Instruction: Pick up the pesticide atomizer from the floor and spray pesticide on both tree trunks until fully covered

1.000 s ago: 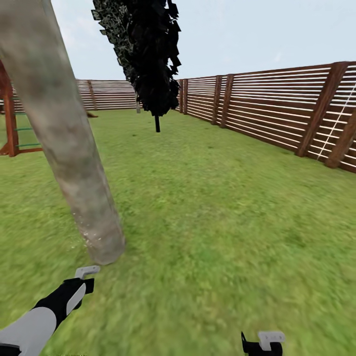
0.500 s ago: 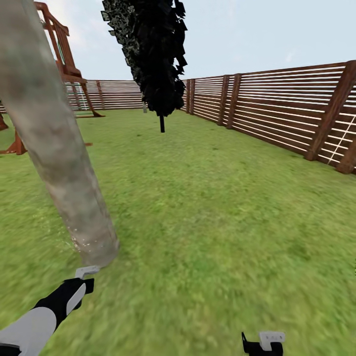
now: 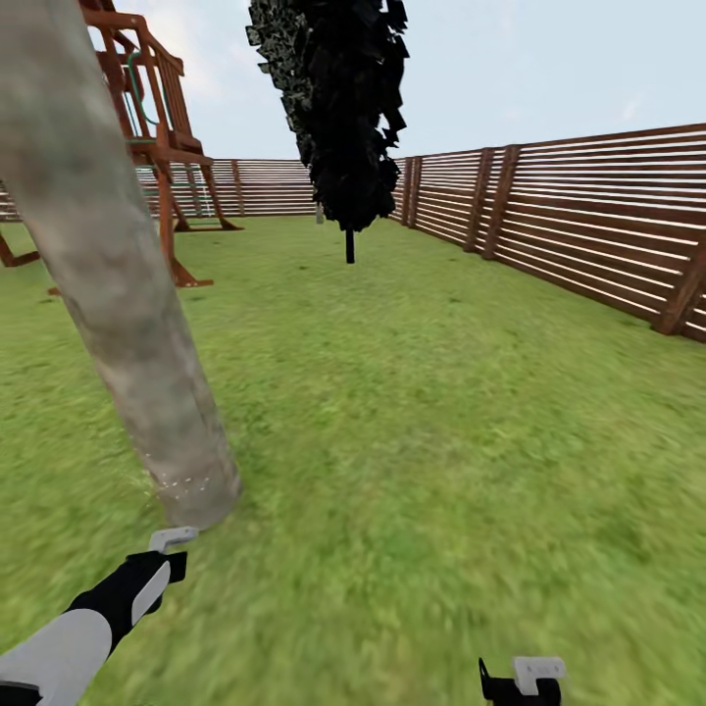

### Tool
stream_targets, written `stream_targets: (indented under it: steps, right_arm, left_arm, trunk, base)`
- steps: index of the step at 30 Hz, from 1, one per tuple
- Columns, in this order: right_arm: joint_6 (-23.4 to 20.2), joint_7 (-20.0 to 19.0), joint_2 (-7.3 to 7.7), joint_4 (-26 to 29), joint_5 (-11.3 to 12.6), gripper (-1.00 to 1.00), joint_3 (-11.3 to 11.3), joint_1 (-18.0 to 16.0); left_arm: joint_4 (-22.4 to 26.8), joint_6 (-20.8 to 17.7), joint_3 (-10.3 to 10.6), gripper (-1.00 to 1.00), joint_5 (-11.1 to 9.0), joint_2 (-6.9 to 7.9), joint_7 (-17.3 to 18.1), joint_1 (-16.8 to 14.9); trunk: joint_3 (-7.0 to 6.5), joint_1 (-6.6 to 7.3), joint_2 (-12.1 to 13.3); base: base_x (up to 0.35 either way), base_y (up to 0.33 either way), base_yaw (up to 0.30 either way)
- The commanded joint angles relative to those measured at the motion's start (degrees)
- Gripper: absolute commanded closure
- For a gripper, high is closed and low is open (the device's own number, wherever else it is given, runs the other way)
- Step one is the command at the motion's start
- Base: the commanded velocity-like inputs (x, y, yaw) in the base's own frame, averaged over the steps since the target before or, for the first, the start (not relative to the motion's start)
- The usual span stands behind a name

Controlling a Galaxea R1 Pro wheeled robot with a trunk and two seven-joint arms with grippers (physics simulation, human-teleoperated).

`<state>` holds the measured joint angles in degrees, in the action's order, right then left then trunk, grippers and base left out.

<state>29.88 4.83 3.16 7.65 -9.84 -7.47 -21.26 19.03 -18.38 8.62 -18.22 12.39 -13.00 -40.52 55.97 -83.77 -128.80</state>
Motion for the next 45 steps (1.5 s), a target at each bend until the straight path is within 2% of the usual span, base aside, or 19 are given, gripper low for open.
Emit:
stream_targets:
  steps: [1, 8, 23, 29, 31, 33, 34, 37, 38, 42, 43, 44, 45]
  right_arm:
    - [0.0, 0.0, 0.0, 0.0, 0.0, -1.0, 0.0, 0.0]
    - [0.0, 0.0, 0.0, 0.0, 0.0, -1.0, 0.0, 0.01]
    - [0.0, 0.0, 0.0, -0.02, 0.0, -1.0, 0.0, 0.03]
    - [0.0, 0.0, 0.0, 0.0, 0.0, -1.0, 0.0, 0.02]
    - [0.0, 0.0, 0.0, 0.0, 0.0, -1.0, -0.02, 0.02]
    - [0.0, 0.0, 0.0, 0.0, 0.0, -1.0, -0.03, 0.0]
    - [0.0, 0.0, 0.0, 0.0, 0.0, -1.0, -0.05, 0.02]
    - [0.0, 0.04, 0.01, 0.0, 0.02, -1.0, -0.07, 0.0]
    - [0.0, 0.08, 0.08, 0.0, 0.04, -1.0, -0.09, 0.04]
    - [0.0, 0.07, 0.09, 0.0, 0.0, -1.0, -0.01, 0.02]
    - [0.0, 0.08, 0.09, 0.0, 0.0, -1.0, -0.01, 0.02]
    - [0.0, 0.09, 0.09, 0.0, 0.0, -1.0, -0.01, 0.01]
    - [0.0, 0.09, 0.09, 0.0, 0.0, -1.0, -0.04, 0.01]
  left_arm:
    - [-0.02, 0.0, 0.0, 1.0, 0.03, 0.0, 0.0, 0.0]
    - [0.05, 0.0, 0.0, 1.0, 0.11, 0.0, 0.0, 0.0]
    - [0.08, -0.05, 0.0, 1.0, 0.2, 0.15, -0.01, 0.0]
    - [1.17, -0.19, 0.07, 1.0, 0.06, 0.0, 0.53, -0.07]
    - [3.95, -0.73, 0.15, 1.0, 0.03, -0.31, 0.79, -0.25]
    - [6.78, -2.02, 0.2, 1.0, 0.09, -2.17, 0.8, -0.68]
    - [7.73, -4.59, 0.25, 1.0, 0.11, -3.27, 0.87, -1.08]
    - [9.84, -6.49, 0.2, 1.0, 0.13, -2.34, 1.03, -2.13]
    - [10.4, -6.82, 0.22, 1.0, 0.06, -0.48, 1.13, -2.09]
    - [12.62, -9.38, 0.43, 1.0, 0.17, -3.47, 2.71, -2.35]
    - [13.91, -9.76, 0.43, 1.0, 0.17, -3.67, 3.12, -2.36]
    - [15.9, -12.2, 0.32, 1.0, 0.21, -3.29, 3.46, -2.37]
    - [17.59, -14.57, 0.19, 1.0, 0.24, -1.87, 3.59, -2.45]
  trunk:
    - [0.0, 0.0, 0.0]
    - [0.0, 0.0, 0.0]
    - [0.0, 0.0, 0.0]
    - [0.0, 0.0, 0.0]
    - [0.0, 0.0, 0.0]
    - [0.0, 0.0, 0.0]
    - [0.0, 0.0, 0.0]
    - [0.0, 0.0, 0.0]
    - [0.0, 0.0, 0.0]
    - [0.0, 0.0, 0.0]
    - [0.0, 0.0, 0.0]
    - [0.0, 0.0, 0.0]
    - [0.0, 0.0, 0.0]
  base:
    - [0.158, -0.255, 0.126]
    - [0.164, -0.255, 0.035]
    - [0.08, -0.257, 0.271]
    - [0.021, -0.019, 0.277]
    - [0.0, 0.0, 0.277]
    - [0.0, 0.0, 0.277]
    - [0.0, 0.0, 0.277]
    - [0.0, 0.0, 0.262]
    - [0.0, 0.0, 0.016]
    - [0.0, 0.0, 0.001]
    - [0.0, 0.0, 0.0]
    - [0.0, 0.0, 0.0]
    - [0.0, 0.0, 0.0]
